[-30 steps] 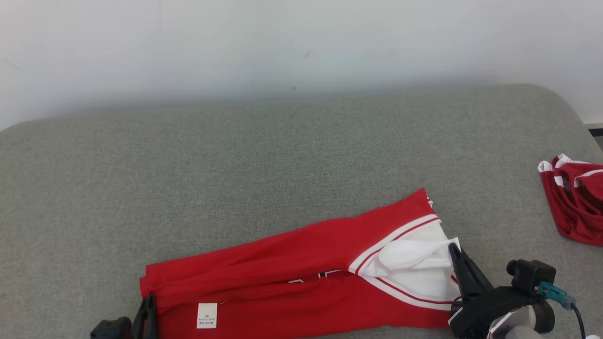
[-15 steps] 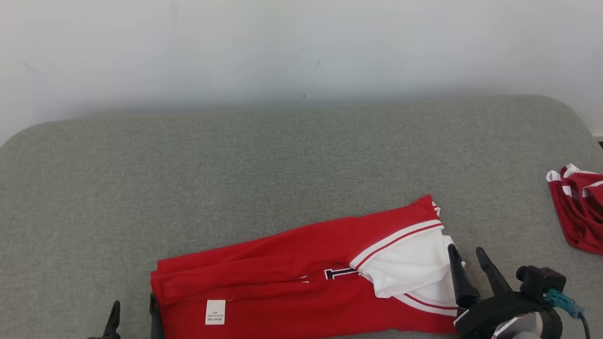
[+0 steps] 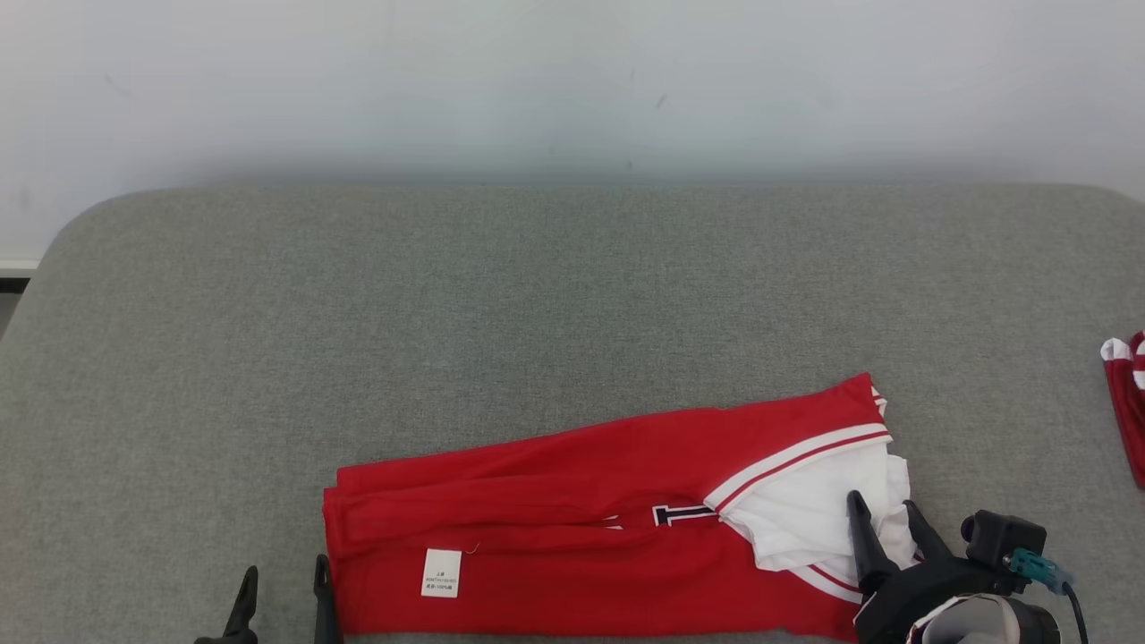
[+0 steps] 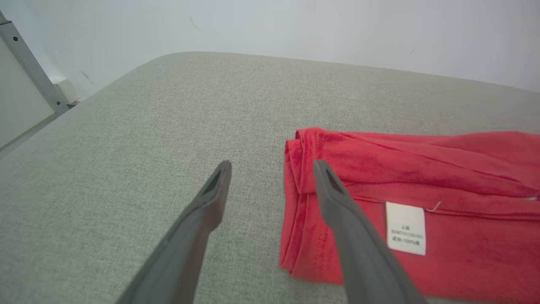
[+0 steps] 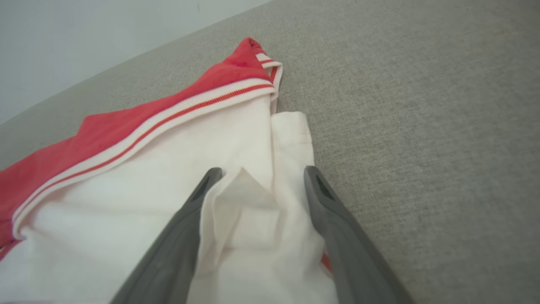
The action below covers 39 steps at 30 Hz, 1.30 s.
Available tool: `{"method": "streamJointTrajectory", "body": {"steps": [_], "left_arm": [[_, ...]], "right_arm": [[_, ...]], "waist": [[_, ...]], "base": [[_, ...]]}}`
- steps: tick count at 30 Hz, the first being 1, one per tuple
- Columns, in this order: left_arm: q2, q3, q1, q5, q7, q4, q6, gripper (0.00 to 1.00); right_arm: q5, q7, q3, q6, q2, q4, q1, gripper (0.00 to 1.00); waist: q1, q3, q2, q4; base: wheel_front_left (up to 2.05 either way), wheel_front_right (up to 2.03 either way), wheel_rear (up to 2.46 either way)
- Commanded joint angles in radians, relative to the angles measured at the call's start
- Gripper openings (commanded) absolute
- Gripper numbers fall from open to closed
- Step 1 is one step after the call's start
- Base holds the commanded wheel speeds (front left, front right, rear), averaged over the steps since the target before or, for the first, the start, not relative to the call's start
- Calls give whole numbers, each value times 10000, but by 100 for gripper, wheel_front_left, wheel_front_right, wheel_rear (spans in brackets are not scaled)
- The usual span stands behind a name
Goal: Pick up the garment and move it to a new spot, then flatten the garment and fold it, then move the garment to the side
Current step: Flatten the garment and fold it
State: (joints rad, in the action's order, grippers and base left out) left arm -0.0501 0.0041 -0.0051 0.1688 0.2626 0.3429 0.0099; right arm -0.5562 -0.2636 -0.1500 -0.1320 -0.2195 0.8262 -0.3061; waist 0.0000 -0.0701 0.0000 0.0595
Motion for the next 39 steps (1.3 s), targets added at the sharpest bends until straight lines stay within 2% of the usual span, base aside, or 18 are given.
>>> {"method": "streamJointTrajectory", "body": {"steps": [1, 6, 7, 8, 9, 13, 16, 22, 24, 28, 30, 34, 35, 39], "left_arm": [[-5, -14, -50, 28, 30, -7, 72, 100], [-5, -24, -108, 71, 30, 18, 66, 100], [-5, -38, -124, 78, 30, 20, 68, 100], [-7, -48, -136, 80, 30, 20, 69, 100], [-7, -55, -144, 88, 30, 14, 72, 100], [-7, -73, -166, 112, 30, -3, 93, 100], [-7, -91, -169, 116, 30, 12, 94, 100], [-5, -82, -186, 109, 30, 31, 64, 100], [-4, -107, -135, 135, 30, 39, 72, 100], [-7, -81, -44, 197, 30, 114, 61, 100], [-5, -98, -22, 236, 30, 135, 40, 100], [-5, -168, -31, 294, 30, 165, 38, 100], [-8, -226, -37, 318, 30, 175, 59, 100], [-8, -407, -119, 373, 30, 228, 16, 100]], "right_arm": [[117, 36, 94, 27, 107, 434, -197, 100], [230, 103, 65, 27, 371, 1265, -425, 100], [194, 220, -62, 27, 461, 1374, -428, 96], [117, 353, -230, 24, 577, 1444, -407, 69], [26, 460, -390, 17, 683, 1467, -393, 0], [-360, 635, -721, 3, 789, 1404, -392, 0], [-649, 431, -671, 18, 524, 1374, -525, 0], [-767, 12, 290, 37, -181, 1365, -886, 0], [-510, -19, 937, 35, -364, 846, -881, 0], [180, -21, 1861, 27, -83, -439, -448, 0], [489, -21, 1970, 27, 96, -1173, -241, 0], [612, -16, 1246, 26, 473, -2453, 244, 0], [390, -17, 560, 26, 583, -3043, 394, 0], [-137, 34, -1214, 26, 512, -3867, 526, 0]], "waist": [[0, -116, 0, 120], [0, -194, 0, 193], [0, -212, 0, 200], [0, -224, 0, 207], [0, -235, 0, 211], [0, -255, 0, 201], [0, -257, 0, 183], [0, -216, 0, 142], [0, -191, 0, 104], [0, -137, 0, -13], [0, -99, 0, -87], [0, -28, 0, -238], [0, 1, 0, -281], [0, 26, 0, -234]], "base": [[0, 0, 0], [0, 0, 0], [0, 0, 0], [0, 0, 0], [0, 0, 0], [0, 0, 0], [0, 0, 0], [0, 0, 0], [0, 0, 0], [0, 0, 0], [0, 0, 0], [0, 0, 0], [0, 0, 0], [0, 0, 0]]}}
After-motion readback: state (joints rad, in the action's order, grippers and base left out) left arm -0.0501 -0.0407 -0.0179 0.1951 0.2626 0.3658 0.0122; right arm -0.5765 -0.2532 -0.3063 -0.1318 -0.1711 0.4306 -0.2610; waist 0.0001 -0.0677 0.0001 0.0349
